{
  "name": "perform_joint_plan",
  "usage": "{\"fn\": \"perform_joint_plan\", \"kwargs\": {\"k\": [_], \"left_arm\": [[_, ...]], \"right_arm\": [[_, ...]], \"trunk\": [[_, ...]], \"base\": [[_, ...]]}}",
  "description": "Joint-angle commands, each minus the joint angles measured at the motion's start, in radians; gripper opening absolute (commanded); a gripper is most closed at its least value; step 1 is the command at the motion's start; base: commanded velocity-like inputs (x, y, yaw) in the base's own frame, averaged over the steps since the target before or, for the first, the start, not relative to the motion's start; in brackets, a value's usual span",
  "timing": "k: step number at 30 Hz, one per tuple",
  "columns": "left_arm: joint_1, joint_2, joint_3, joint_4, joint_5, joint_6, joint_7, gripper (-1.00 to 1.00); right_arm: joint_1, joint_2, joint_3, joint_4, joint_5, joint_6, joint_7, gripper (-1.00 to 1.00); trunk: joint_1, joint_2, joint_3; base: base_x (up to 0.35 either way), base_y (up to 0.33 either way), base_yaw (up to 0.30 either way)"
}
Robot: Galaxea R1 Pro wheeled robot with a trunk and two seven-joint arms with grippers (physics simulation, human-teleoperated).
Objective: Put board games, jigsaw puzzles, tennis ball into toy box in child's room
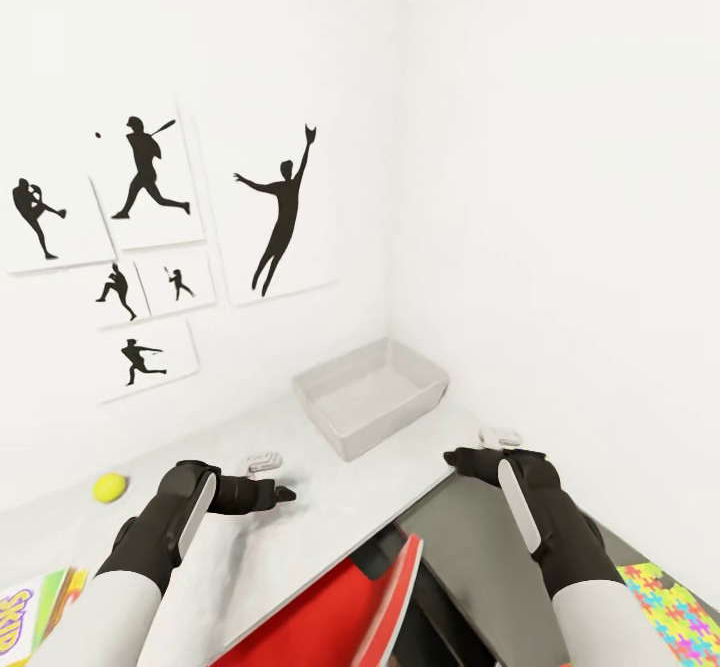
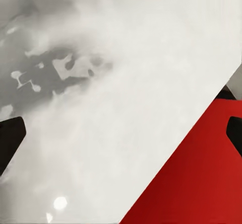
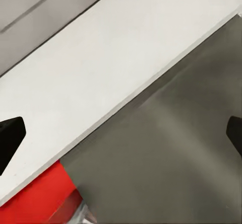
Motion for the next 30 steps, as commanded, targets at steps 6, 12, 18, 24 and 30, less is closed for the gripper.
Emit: {"fn": "perform_joint_plan", "kwargs": {"k": [6,12,18,24,30], "left_arm": [[-0.001,0.000,0.001,-0.001,0.000,0.007,-0.003,1.00],[-0.001,-0.001,0.002,-0.001,0.000,0.008,-0.003,1.00],[-0.001,-0.001,0.002,-0.001,0.000,0.008,-0.003,1.00],[-0.001,0.000,0.002,-0.001,0.000,0.009,-0.003,1.00],[-0.001,-0.001,0.002,-0.001,0.000,0.010,-0.003,1.00]], "right_arm": [[-0.001,0.000,-0.002,-0.001,-0.007,0.004,-0.002,1.00],[-0.001,0.000,-0.002,-0.001,-0.007,0.004,-0.002,1.00],[-0.001,0.000,-0.002,-0.001,-0.007,0.004,-0.002,1.00],[-0.001,0.001,-0.002,-0.001,-0.007,0.004,-0.002,1.00],[-0.001,0.002,-0.002,-0.001,-0.007,0.004,-0.002,1.00]], "trunk": [[0.001,-0.002,-0.002],[0.001,-0.002,-0.002],[0.001,-0.002,-0.002],[0.001,-0.002,-0.002],[0.001,-0.002,-0.002]], "base": [[0.090,-0.006,0.013],[0.107,-0.001,0.002],[0.094,0.000,0.000],[0.015,0.000,0.007],[0.002,0.000,0.069]]}}
